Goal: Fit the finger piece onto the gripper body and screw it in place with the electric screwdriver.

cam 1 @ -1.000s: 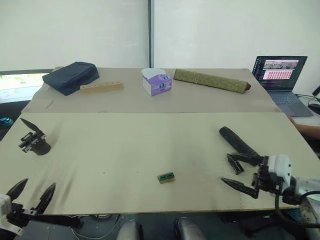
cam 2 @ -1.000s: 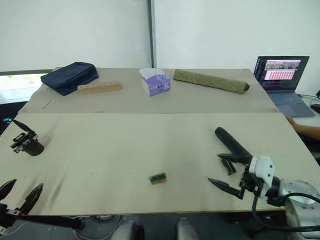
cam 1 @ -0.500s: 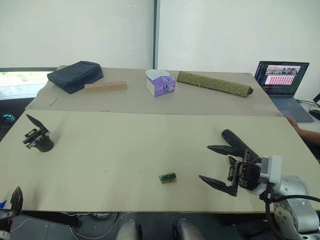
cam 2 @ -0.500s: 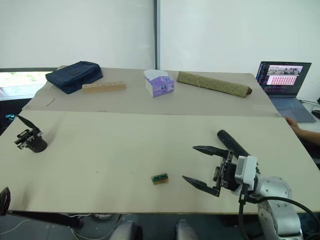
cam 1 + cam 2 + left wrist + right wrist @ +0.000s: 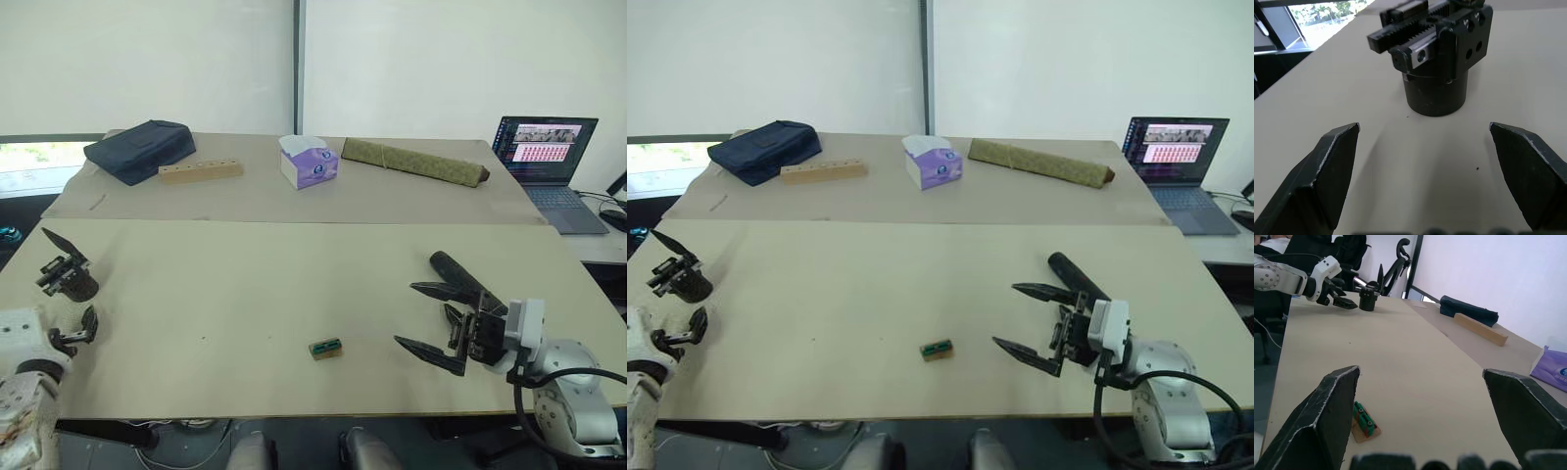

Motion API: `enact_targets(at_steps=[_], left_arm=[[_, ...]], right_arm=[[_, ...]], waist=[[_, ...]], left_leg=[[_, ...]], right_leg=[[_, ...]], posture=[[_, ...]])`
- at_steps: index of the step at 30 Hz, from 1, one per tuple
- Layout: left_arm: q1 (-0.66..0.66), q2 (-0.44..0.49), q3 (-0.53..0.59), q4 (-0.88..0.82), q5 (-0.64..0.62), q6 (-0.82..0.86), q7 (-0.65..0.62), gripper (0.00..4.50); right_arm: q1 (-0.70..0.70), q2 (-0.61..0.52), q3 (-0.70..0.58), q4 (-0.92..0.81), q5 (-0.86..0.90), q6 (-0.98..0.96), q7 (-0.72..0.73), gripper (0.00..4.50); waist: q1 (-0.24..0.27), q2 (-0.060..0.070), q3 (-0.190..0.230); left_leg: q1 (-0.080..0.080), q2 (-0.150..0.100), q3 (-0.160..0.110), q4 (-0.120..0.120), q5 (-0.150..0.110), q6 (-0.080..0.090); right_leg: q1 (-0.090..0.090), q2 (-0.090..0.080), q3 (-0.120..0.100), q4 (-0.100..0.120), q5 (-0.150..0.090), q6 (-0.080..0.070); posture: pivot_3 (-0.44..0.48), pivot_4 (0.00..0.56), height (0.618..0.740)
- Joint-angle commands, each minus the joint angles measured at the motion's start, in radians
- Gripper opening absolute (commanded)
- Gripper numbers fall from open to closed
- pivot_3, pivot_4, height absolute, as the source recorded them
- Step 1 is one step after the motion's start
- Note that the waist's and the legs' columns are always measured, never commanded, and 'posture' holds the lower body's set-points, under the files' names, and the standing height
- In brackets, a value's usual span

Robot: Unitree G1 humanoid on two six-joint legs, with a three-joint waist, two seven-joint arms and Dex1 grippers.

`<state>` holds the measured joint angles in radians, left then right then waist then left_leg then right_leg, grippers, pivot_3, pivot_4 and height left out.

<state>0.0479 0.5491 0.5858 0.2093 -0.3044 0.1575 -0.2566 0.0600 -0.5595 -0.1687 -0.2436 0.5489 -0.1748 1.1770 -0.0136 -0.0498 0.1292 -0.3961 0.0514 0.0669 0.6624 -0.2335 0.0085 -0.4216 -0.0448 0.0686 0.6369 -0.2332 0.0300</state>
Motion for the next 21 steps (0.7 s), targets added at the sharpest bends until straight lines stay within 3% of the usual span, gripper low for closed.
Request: enact_targets(at_steps=[1,6,18,21], left_arm=[[-0.076,0.027,-0.017,0.078,0.038,-0.050,0.017,4.50],[-0.201,0.043,-0.053,0.220,0.073,-0.080,0.030,4.50],[-0.361,0.092,-0.108,0.508,0.117,-0.202,0.015,4.50],[-0.371,0.086,-0.112,0.540,0.109,-0.220,0.005,3.66]], right_arm=[[0.009,0.006,-0.016,-0.005,-0.004,-0.047,-0.004,4.43],[0.038,0.012,-0.010,0.001,-0.022,-0.080,-0.006,4.43],[0.075,0.018,-0.015,0.022,-0.040,-0.124,-0.008,4.43],[0.088,0.013,-0.024,0.030,-0.038,-0.136,-0.004,4.50]], waist=[[0.001,0.000,0.000],[0.009,0.000,0.000],[0.007,0.000,0.000],[0.007,0.001,0.000]], left_leg=[[0.000,0.000,0.000,0.000,0.000,0.000],[0.001,-0.001,0.000,0.000,0.000,0.000],[0.002,-0.001,0.000,0.000,0.000,0.000],[0.002,-0.001,0.000,0.000,0.000,0.000]], right_leg=[[0.000,0.000,0.000,0.001,0.000,0.000],[0.000,0.000,0.000,0.004,0.000,0.000],[0.000,0.000,0.000,0.005,0.000,0.000],[0.000,0.000,0.000,0.005,0.000,0.000]], posture=[[0.000,0.150,0.740],[0.000,0.150,0.740],[0.000,0.150,0.740],[0.000,0.150,0.740]])
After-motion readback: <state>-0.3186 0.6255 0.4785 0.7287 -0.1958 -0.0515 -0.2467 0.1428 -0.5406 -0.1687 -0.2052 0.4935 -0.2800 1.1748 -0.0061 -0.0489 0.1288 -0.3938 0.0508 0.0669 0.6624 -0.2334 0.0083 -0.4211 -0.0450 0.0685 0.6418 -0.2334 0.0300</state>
